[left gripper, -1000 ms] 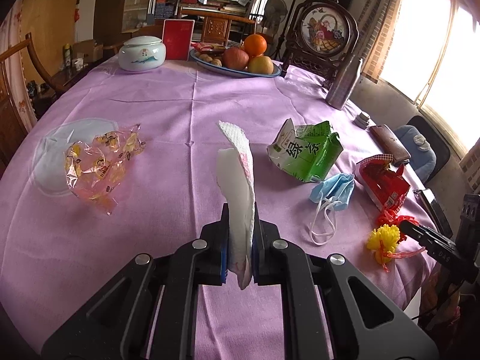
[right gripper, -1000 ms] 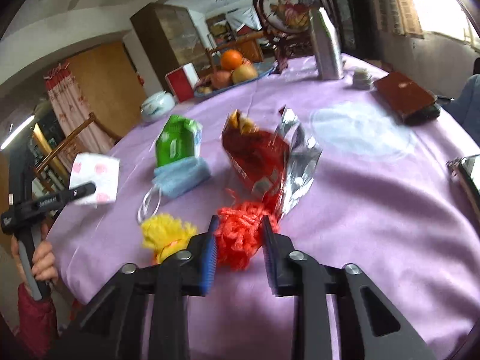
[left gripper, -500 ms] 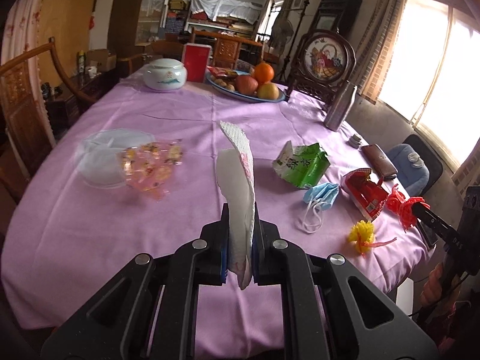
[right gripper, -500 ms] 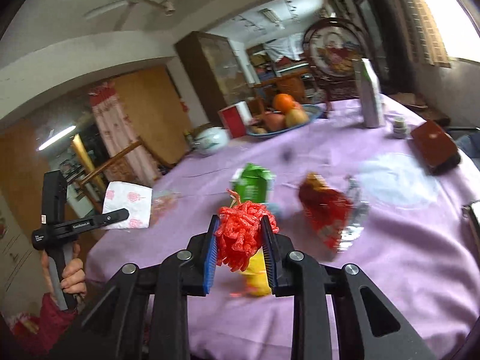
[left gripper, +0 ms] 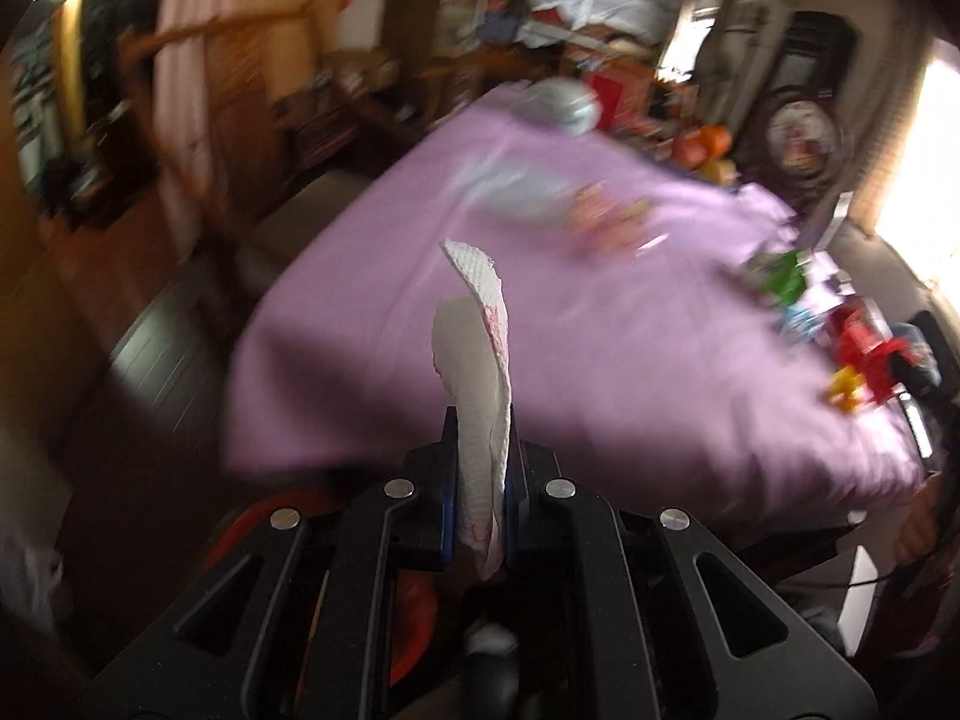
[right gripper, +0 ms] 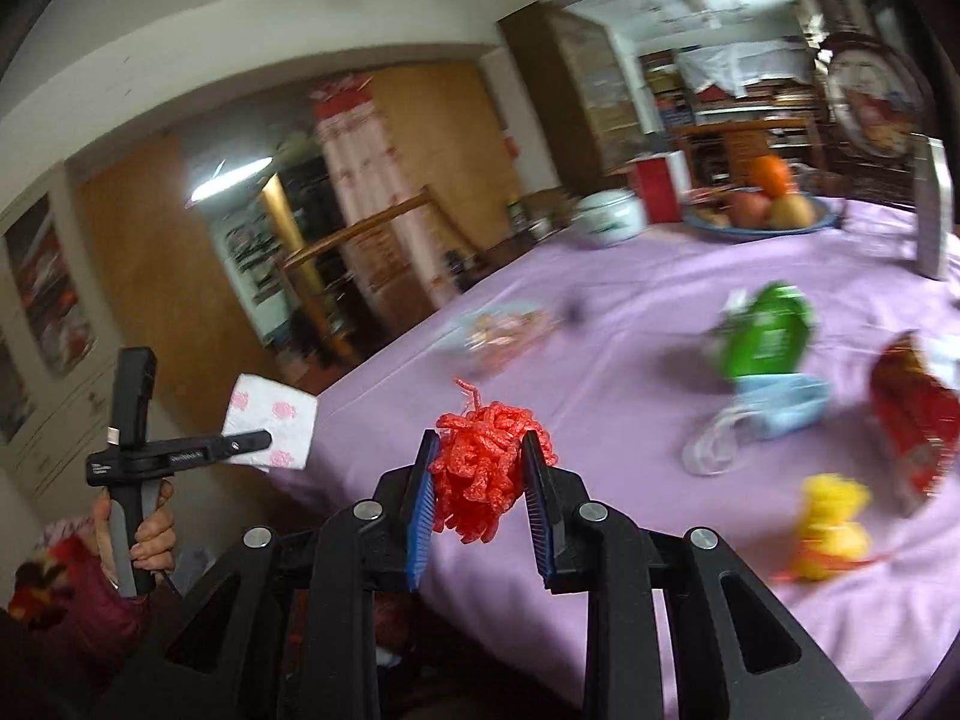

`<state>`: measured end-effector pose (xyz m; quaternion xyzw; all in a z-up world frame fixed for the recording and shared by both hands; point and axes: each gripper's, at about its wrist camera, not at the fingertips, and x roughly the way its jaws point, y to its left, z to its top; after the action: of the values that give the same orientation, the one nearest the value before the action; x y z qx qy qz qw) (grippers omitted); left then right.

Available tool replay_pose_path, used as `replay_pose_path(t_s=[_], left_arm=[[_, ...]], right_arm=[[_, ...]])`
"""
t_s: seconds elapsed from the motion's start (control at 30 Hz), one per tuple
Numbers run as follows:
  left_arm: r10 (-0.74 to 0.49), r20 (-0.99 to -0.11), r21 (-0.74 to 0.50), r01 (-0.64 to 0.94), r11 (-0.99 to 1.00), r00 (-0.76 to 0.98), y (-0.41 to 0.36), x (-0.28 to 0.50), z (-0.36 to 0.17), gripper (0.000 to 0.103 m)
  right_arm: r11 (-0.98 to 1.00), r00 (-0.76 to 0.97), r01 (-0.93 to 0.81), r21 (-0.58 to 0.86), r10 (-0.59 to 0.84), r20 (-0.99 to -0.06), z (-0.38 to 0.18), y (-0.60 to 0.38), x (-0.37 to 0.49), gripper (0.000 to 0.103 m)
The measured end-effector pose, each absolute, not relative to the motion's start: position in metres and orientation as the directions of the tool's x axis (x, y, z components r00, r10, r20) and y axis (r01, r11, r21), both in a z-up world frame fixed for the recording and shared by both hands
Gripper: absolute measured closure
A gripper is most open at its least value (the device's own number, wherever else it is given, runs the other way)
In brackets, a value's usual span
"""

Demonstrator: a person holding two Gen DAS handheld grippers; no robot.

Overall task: Collect trash
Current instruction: 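Carry the tissue and red net to the red wastebasket and release both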

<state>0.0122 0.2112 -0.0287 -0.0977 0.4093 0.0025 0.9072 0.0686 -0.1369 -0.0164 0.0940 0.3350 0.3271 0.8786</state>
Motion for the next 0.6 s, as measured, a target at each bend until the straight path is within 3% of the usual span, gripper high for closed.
replay_pose_path(t_s=[0.17,0.23,0.3,0.37,0.4,0.6], left_arm=[[-0.044,-0.833,-0.194,-0.216,0.957,0.552,0.266,-0.011,-0.082,0.088],[-0.072,-0.854,-0.237,-0.262,0.936,0.516,0.286,-0.016,-0.103,0.077],[-0.091,-0.861,-0.268,-0.295,0.917,0.5,0.299,-0.02,-0.114,0.044],[-0.094,-0.859,-0.292,-0.332,0.897,0.503,0.312,-0.027,-0.121,0.025],[-0.091,-0.857,-0.299,-0.346,0.889,0.506,0.317,-0.03,-0.122,0.02],[-0.066,-0.839,-0.326,-0.401,0.856,0.541,0.338,-0.04,-0.115,0.014]], right_arm=[[0.714,0.465,-0.583,0.388,0.685,-0.561,-0.021,-0.081,0.061,0.076],[0.7,0.438,-0.604,0.382,0.691,-0.575,-0.023,-0.062,0.056,0.076],[0.682,0.404,-0.627,0.376,0.697,-0.592,-0.025,-0.042,0.052,0.076],[0.663,0.368,-0.648,0.374,0.703,-0.609,-0.03,-0.022,0.047,0.076],[0.655,0.35,-0.656,0.375,0.704,-0.618,-0.033,-0.015,0.048,0.076],[0.603,0.24,-0.693,0.395,0.71,-0.662,-0.054,0.033,0.041,0.076]])
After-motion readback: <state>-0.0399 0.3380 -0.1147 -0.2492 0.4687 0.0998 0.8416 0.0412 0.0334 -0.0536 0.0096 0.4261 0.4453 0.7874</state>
